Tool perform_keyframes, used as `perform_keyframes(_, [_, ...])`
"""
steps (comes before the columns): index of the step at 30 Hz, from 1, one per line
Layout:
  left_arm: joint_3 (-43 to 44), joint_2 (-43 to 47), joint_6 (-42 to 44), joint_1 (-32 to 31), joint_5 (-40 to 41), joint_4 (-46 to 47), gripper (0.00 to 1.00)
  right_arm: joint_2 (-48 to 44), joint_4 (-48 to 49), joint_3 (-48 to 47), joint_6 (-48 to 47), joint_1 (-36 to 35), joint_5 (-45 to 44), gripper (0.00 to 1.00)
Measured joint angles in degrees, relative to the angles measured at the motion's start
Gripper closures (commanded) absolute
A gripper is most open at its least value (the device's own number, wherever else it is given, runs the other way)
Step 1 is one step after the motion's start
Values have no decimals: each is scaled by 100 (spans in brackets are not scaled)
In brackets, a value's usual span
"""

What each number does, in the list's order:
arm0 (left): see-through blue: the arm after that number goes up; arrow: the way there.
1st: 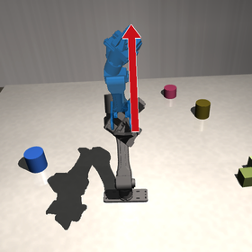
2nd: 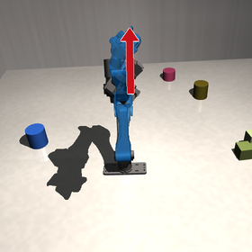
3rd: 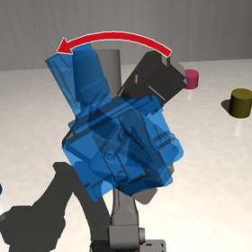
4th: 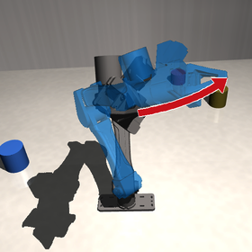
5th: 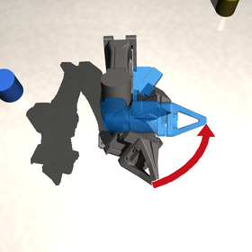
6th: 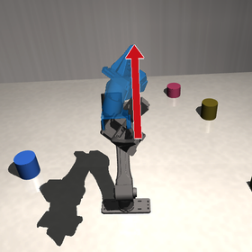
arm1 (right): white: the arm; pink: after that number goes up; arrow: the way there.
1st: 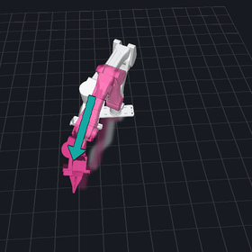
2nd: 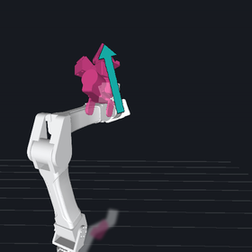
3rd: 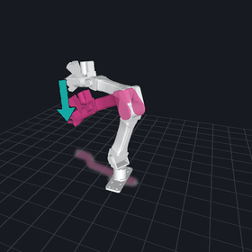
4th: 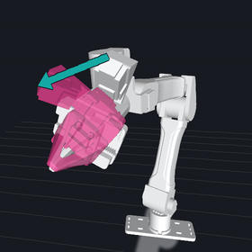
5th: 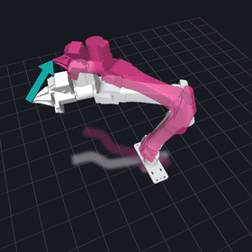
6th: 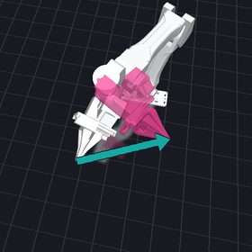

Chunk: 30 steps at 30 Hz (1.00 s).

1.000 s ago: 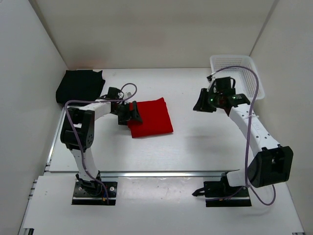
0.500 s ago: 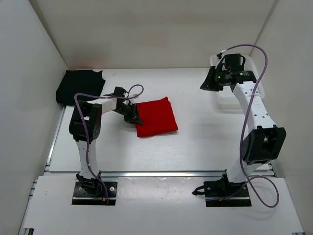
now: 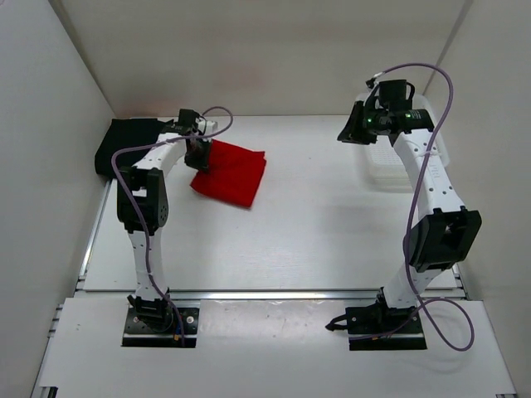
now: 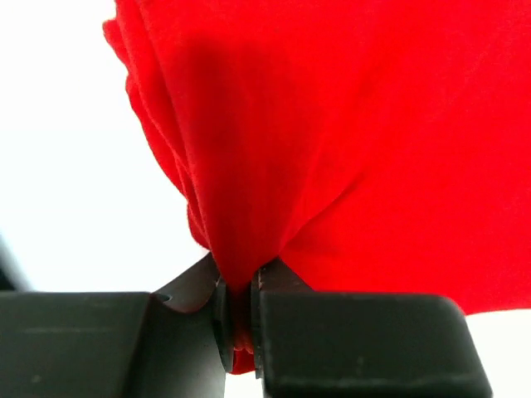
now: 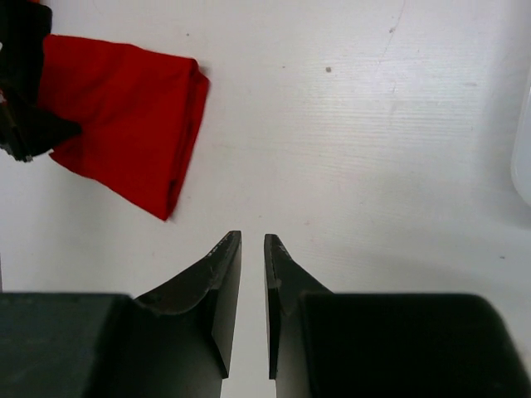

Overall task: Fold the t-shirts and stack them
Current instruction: Put the neatly folded tshirt into the corner of the board with the left arm

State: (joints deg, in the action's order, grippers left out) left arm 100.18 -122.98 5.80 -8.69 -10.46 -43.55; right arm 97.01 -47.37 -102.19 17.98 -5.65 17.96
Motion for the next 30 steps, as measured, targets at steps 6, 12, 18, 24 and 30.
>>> perform_keyframes(6, [850, -428, 964, 83, 1703, 232, 100, 299, -26, -490, -87, -111, -7, 85])
perform_keyframes(12, [1060, -671, 1878, -98, 3178, 715, 100, 317, -72, -496, -162, -136, -22, 85])
perform_keyframes(18, [1102, -673, 2575, -92, 4299, 1364, 100, 315, -74, -463, -170, -144, -57, 83])
perform_keyframes(24, [1316, -632, 2767, 313, 4607, 1534, 100, 317, -79, -431, -170, -164, -48, 84])
perform_keyframes(30, [1432, -597, 2833, 732, 4649, 1615, 100, 417, -212, -562, -192, -229, -17, 84])
